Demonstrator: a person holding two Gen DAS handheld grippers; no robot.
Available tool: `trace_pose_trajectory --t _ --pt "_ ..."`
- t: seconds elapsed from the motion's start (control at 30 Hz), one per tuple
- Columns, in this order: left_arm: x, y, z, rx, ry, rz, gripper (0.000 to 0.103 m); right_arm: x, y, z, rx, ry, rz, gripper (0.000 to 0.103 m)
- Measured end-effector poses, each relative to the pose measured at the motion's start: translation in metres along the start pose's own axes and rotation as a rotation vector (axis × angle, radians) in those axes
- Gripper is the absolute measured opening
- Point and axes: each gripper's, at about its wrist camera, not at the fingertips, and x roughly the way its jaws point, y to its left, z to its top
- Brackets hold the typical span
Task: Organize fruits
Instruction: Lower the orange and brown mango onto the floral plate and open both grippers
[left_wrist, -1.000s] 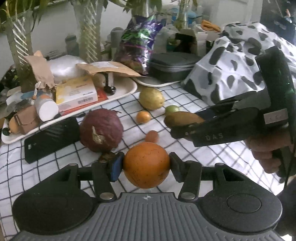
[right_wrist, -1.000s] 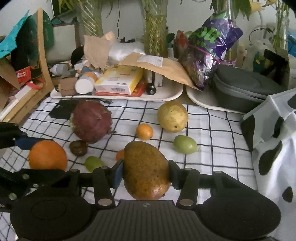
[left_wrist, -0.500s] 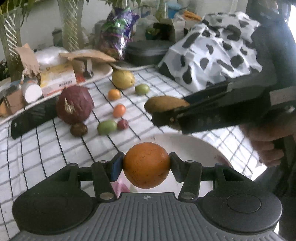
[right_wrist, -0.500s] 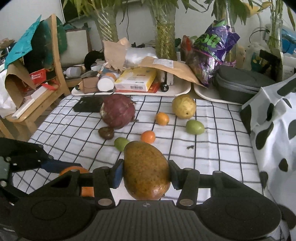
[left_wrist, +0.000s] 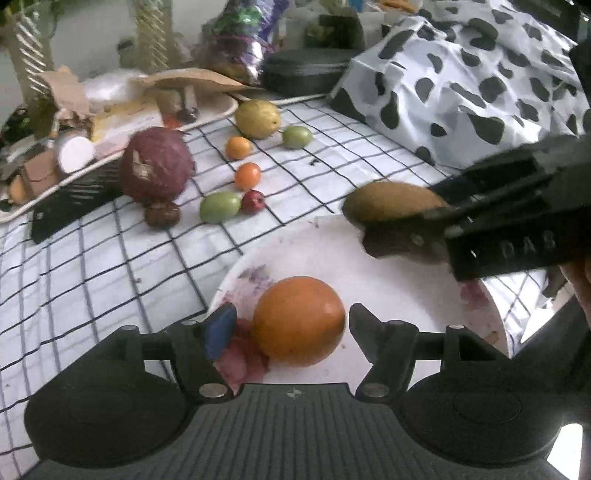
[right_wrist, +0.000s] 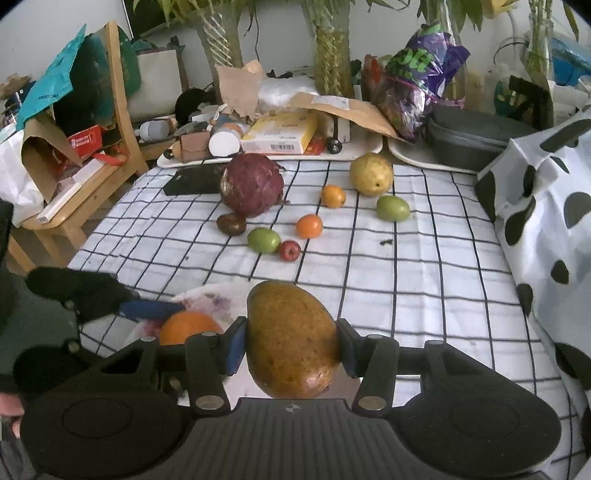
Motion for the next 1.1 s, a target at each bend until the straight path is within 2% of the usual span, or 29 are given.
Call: trace_pose_trajectory --t 0.23,0.43,0.67,0.7,0.73,0.77,0.8,0.87,1.1 --pt "-0.019 0.001 -0.007 -0.028 -0.01 0.041 0.068 0.002 0.005 -0.012 -0.018 0.036 -0.015 0.052" --pt "-0.035 0.004 -0.018 -0.057 -0.003 0.101 0.068 0.017 0.025 -0.018 -0.134 0.065 -0.042 0.052" --pt "-0.051 0.005 -0.027 -0.091 -0.024 0.114 0.068 0.034 0.043 -0.023 -0.241 0.08 -0.119 0.054" --pt "-0.054 0.004 -0.029 -0.096 -0.028 0.118 0.068 0.034 0.044 -0.024 -0.256 0.083 -0.131 0.062" --pt "-0.056 0.004 -0.031 -0.101 -0.033 0.122 0.068 0.032 0.044 -0.024 -0.26 0.072 -0.151 0.082" --pt "-0.058 0.004 -0.032 -0.106 -0.037 0.126 0.068 0.027 0.044 -0.024 -0.261 0.049 -0.145 0.09" --pt "-0.06 0.004 -0.034 -0.112 -0.04 0.132 0.068 0.021 0.044 -0.024 -0.263 0.027 -0.153 0.103" --pt "-0.063 0.005 -0.038 -0.125 -0.042 0.141 0.068 0.01 0.045 -0.026 -0.268 -0.013 -0.162 0.103" --pt "-0.076 0.003 -0.046 -0.155 -0.065 0.158 0.068 -0.012 0.05 -0.043 -0.273 -0.008 -0.222 0.103"
